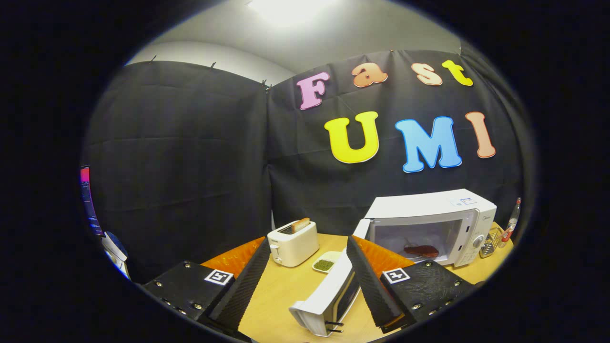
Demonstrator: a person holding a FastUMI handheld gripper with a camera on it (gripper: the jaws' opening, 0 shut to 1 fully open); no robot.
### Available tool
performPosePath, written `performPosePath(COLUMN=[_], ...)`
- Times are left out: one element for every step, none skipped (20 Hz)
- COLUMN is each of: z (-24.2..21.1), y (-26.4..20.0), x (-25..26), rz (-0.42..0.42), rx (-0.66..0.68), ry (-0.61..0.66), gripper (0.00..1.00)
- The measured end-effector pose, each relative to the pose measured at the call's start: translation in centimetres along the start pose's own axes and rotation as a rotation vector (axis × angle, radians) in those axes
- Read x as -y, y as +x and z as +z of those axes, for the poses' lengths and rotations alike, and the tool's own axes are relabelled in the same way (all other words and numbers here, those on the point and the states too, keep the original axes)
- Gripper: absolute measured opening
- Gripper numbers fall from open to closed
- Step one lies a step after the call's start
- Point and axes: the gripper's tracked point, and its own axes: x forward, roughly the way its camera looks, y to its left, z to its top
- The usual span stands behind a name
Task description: Open the microwave, put the food inside, and close the microwave door.
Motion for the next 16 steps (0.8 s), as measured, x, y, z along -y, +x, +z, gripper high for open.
performPosePath(z=[-0.5,-1.1,-1.6,-2.0,-2.7,-3.6,-4.5,-5.6,-6.5,-7.3,-8.1,-8.8,-9.7,-10.5,-11.3,-12.2], y=[0.0,0.0,0.0,-0.2,-0.3,-0.1,-0.2,-0.1,-0.1,0.0,0.0,0.1,0.2,0.3,0.2,0.2], x=[-1.2,-2.4,-3.5,-4.5,-5.4,-6.3,-7.0,-7.7,-8.2,-8.7,-9.0,-9.3,-9.4,-9.4,-9.4,-9.1], rz=[0.020,0.044,0.064,0.082,0.100,0.119,0.134,0.150,0.164,0.174,0.182,0.190,0.196,0.203,0.200,0.196], rx=[-0.010,-0.021,-0.025,-0.030,-0.042,-0.057,-0.080,-0.105,-0.122,-0.139,-0.158,-0.178,-0.194,-0.204,-0.218,-0.238], ry=[-0.003,-0.004,-0.004,-0.004,-0.001,0.004,0.007,0.008,0.004,-0.001,-0.007,-0.010,-0.013,-0.014,-0.019,-0.023], gripper=[0.98,0.98,0.98,0.99,0.98,0.98,0.96,0.96,0.96,0.96,0.87,0.85,0.85,0.85,0.78,0.76])
